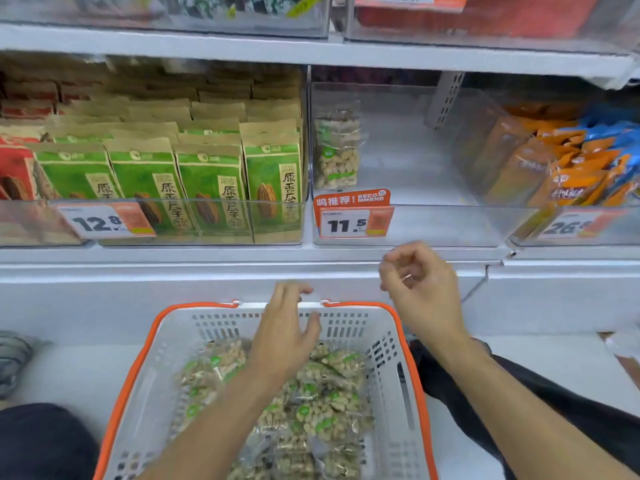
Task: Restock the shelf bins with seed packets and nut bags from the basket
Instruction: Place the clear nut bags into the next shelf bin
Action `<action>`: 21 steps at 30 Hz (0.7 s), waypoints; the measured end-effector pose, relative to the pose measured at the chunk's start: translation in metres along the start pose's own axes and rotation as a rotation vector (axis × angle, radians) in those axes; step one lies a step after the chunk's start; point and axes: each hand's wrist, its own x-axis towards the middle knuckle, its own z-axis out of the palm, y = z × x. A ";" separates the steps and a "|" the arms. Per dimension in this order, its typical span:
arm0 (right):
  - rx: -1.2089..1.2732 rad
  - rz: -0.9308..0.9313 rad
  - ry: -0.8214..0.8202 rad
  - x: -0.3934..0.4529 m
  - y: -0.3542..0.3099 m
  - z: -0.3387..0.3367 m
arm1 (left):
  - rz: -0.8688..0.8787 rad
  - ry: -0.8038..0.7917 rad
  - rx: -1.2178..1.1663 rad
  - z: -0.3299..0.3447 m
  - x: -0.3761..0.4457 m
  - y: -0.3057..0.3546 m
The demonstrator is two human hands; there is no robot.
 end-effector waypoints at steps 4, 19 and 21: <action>-0.249 0.245 -0.447 -0.056 0.095 0.049 | -0.229 -0.346 0.233 0.048 -0.072 -0.068; -0.812 0.440 -0.763 -0.113 0.198 0.093 | -0.655 -0.076 0.113 0.053 -0.142 -0.102; -0.916 0.405 -0.782 -0.120 0.191 0.098 | -0.699 -0.066 0.194 0.055 -0.141 -0.104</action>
